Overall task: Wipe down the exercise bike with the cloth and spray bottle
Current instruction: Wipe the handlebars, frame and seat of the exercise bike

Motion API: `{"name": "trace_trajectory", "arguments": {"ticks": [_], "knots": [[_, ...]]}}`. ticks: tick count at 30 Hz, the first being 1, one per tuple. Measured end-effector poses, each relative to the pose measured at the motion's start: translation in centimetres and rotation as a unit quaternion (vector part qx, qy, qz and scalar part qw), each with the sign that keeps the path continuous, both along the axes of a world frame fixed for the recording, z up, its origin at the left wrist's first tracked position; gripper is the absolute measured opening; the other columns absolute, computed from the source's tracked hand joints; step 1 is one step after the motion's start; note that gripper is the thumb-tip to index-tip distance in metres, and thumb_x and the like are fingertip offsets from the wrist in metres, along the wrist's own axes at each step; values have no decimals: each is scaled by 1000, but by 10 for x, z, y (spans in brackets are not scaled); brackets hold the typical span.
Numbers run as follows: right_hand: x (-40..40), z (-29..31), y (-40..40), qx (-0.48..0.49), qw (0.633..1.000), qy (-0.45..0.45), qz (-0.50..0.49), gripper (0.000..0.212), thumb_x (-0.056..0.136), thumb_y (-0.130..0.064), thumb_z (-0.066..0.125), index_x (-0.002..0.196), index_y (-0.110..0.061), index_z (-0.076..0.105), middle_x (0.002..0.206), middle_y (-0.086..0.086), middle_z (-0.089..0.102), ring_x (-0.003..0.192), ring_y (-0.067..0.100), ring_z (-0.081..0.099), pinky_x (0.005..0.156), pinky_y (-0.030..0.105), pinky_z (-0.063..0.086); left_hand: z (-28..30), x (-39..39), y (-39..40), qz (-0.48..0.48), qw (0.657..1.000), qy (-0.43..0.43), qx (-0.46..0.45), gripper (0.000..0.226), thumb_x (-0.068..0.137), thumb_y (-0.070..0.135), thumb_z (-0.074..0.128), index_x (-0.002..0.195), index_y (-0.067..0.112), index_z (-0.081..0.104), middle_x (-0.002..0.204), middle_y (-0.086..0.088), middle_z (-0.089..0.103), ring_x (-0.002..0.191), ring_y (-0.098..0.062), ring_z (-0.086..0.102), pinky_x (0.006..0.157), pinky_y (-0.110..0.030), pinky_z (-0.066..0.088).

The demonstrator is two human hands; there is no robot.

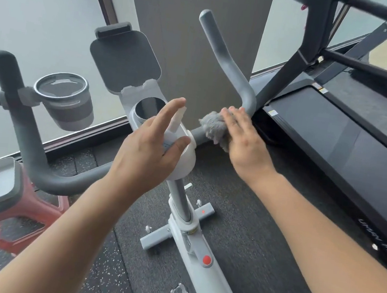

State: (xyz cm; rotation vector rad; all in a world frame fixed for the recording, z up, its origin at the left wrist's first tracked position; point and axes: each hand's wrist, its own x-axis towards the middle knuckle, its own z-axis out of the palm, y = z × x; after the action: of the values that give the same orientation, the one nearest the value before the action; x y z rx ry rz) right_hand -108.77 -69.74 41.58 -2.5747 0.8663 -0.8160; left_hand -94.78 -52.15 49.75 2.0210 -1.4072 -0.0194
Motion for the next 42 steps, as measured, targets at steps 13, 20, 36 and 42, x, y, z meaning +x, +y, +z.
{"name": "trace_trajectory", "arguments": {"ticks": [13,20,36,42], "knots": [[12,-6,28,8,999,-41,-23,44,94,-15,53,137,-7,49,146,23,39,138,45,28,117,47,22,-8,-1,9,13,1000,-9,-4,60,90,35,62,142,40,33,96,13,49,76,-13,43,68,-26,32],[12,3,61,6,998,-43,-37,41,90,-20,39,124,-6,59,126,21,54,105,41,53,97,43,43,-11,-6,16,-8,1000,-16,-1,60,90,37,61,143,39,33,86,10,43,69,-14,39,65,-28,31],[-7,1,197,44,976,-36,-212,37,95,-9,50,132,-10,55,133,16,52,114,37,49,99,40,42,-38,27,100,-174,984,-15,30,60,91,35,59,144,35,30,116,0,59,78,-18,53,69,-37,46],[-18,-20,271,88,959,-20,-268,37,98,-10,45,134,-15,54,136,10,51,119,32,46,97,32,39,-56,23,141,-231,971,-14,58,63,90,35,60,145,35,30,99,4,55,79,-21,52,66,-28,32]]}}
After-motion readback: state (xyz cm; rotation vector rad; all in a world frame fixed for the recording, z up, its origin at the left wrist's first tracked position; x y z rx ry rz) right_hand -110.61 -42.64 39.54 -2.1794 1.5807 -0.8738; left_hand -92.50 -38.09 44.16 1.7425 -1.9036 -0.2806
